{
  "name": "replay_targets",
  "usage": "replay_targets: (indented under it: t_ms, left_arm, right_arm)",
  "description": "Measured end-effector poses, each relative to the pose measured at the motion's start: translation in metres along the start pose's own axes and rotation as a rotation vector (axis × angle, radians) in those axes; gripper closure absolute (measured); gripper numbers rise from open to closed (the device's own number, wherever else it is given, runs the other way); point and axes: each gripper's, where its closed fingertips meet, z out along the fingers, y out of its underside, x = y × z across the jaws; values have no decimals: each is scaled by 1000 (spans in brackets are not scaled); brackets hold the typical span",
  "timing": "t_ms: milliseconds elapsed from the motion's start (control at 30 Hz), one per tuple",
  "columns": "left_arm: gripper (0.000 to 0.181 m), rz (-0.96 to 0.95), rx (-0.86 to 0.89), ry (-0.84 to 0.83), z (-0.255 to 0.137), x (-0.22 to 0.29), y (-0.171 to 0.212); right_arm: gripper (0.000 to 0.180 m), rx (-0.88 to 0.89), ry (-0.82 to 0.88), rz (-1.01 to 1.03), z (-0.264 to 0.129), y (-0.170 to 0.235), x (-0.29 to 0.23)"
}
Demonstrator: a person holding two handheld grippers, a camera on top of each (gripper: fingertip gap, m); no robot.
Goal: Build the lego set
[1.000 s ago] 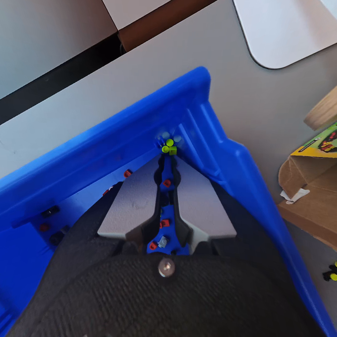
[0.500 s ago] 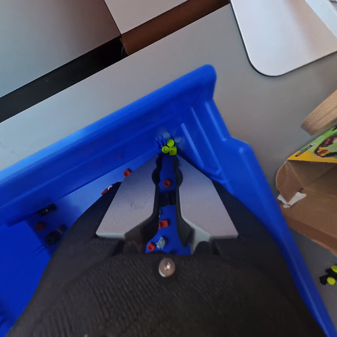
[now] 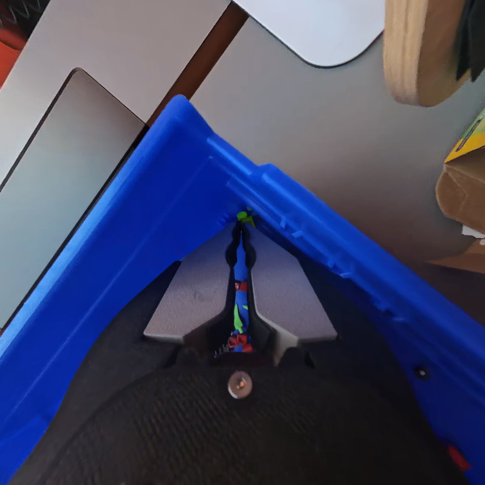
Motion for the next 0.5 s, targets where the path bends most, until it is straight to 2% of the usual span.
replay_targets:
  t_ms: [133,400,500]
  left_arm:
    - [180,-41,-8,53,-1,5,4]
    - [181,-2,-60,172,-13,18,18]
    - [180,-56,-75,173,-16,7,25]
  right_arm:
    - [180,-6,3,-5,1,1,0]
    - [180,-11,9,-7,1,1,0]
    - [180,-11,8,-6,1,1,0]
